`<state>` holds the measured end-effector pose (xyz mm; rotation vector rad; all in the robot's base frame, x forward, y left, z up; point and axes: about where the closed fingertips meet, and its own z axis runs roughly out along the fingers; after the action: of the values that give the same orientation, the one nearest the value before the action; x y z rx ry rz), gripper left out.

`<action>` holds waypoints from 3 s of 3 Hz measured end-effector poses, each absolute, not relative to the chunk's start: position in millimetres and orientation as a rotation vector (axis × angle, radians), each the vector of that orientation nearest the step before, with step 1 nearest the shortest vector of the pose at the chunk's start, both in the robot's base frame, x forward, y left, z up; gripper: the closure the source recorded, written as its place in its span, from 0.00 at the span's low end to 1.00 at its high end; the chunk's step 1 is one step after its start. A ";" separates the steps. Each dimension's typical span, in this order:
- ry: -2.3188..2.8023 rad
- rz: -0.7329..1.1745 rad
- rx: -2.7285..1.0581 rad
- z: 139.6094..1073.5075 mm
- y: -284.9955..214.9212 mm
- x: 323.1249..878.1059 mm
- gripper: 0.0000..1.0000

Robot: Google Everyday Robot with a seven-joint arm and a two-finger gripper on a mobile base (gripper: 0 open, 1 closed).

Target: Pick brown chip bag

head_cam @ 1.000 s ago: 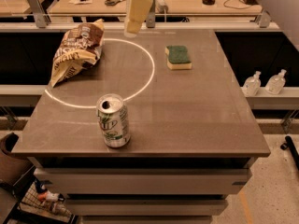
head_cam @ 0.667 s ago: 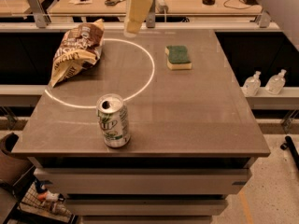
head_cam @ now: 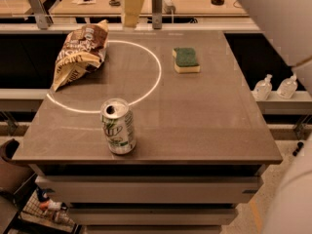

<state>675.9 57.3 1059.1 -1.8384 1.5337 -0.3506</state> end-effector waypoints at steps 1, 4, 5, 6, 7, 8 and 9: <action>1.481 -0.398 -1.875 1056.1 77.9 690.0 0.00; 1.245 -0.152 -2.051 1007.3 176.2 675.2 0.00; 1.203 -0.045 -2.064 988.2 204.5 663.8 0.00; 1.198 0.047 -2.050 961.7 230.5 662.4 0.00; 1.208 0.106 -2.022 941.6 245.6 669.0 0.00; 1.229 0.184 -2.017 916.8 262.0 668.5 0.00; 1.230 0.185 -2.018 916.3 262.2 668.3 0.00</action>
Offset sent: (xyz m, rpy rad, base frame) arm 0.0135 0.0889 -0.0286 -0.0875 -0.0290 0.2393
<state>668.3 262.2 916.3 -2.0184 1.2297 0.1852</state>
